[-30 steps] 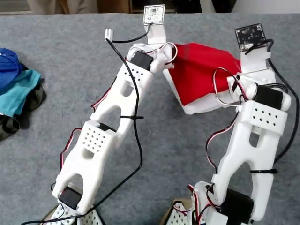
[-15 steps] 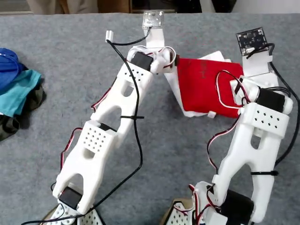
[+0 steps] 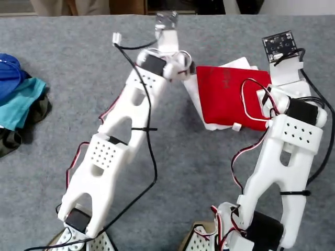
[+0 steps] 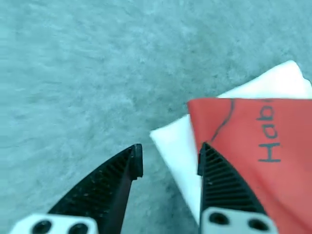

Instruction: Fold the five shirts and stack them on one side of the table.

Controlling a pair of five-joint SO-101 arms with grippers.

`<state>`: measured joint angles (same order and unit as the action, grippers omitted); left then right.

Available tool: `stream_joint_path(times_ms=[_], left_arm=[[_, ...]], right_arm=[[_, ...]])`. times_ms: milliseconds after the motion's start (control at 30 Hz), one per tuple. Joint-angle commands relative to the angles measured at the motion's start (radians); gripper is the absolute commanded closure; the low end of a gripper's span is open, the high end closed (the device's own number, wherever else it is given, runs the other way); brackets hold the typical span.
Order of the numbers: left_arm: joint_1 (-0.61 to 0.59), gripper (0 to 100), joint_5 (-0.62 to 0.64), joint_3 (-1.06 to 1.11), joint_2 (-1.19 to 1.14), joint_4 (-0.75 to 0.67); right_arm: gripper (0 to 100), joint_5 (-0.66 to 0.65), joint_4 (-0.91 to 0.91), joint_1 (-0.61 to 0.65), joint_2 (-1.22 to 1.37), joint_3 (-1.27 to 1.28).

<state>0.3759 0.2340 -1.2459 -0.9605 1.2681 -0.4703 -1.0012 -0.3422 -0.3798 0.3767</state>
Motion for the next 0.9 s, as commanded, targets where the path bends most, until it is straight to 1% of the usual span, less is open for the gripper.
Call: stream_joint_path(times_ms=[0,133,233,300,433,533,633,733,800,867], left_arm=[[-0.097,89,-0.002,-0.166,0.030,0.127],[-0.258,98,-0.048,-0.319,0.028,0.287],[-0.414,98,-0.087,-0.436,0.031,0.439],[-0.543,98,-0.123,-0.425,0.050,0.489],[-0.844,98,-0.173,-0.423,0.119,0.489],[-1.014,97,-0.245,-0.422,0.127,0.489],[-1.131,90,-0.315,-0.400,0.111,0.488],[-1.227,81,-0.262,-0.365,0.053,0.422],[-1.267,80,-0.233,-0.339,-0.005,0.350],[-1.277,80,-0.235,-0.301,-0.082,0.292]], right_arm=[[99.1,-0.006,-0.044,0.064,-0.038,-0.012],[99.5,-0.005,-0.135,0.179,-0.036,-0.012],[99.6,-0.005,-0.186,0.271,-0.036,-0.002],[99.6,-0.005,-0.180,0.325,-0.036,0.036],[99.6,-0.005,-0.149,0.407,-0.036,0.105],[99.6,-0.005,-0.144,0.455,-0.036,0.139],[99.6,-0.005,-0.140,0.487,-0.036,0.165],[99.6,-0.005,-0.117,0.496,-0.036,0.206],[99.6,-0.005,-0.112,0.496,-0.036,0.226],[99.6,-0.005,-0.112,0.496,-0.036,0.239]])
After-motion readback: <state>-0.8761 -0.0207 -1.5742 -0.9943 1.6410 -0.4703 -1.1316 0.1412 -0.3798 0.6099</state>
